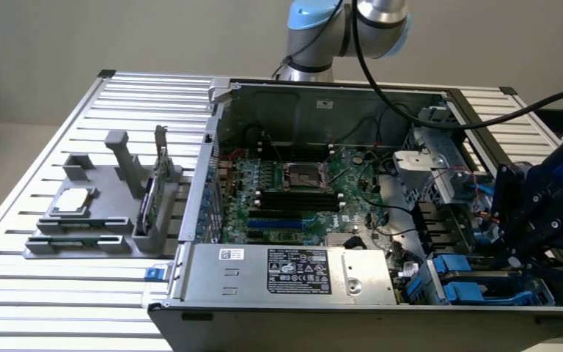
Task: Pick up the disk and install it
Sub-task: 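Insert the first disk wire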
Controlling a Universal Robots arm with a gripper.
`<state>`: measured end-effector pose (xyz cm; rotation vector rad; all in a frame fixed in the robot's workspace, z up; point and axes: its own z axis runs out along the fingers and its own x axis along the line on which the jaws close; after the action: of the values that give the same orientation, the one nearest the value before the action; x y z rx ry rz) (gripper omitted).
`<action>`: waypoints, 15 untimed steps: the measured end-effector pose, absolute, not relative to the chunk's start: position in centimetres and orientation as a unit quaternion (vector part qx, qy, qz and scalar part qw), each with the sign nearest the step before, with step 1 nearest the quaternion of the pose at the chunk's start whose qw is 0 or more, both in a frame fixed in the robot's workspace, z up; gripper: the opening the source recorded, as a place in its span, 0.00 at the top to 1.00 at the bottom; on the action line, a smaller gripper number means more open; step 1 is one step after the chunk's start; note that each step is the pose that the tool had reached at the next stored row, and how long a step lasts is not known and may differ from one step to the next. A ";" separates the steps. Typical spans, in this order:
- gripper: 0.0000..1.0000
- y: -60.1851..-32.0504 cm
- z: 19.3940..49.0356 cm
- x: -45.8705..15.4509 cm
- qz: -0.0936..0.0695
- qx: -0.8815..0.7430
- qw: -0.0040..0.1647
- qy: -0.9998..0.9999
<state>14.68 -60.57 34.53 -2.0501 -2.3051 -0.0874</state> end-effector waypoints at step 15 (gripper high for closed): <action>0.83 -60.4 34.5 14.7 -0.047 -0.663 0.006 -0.747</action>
<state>14.66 -60.40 34.52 -2.0742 -2.3377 -0.1470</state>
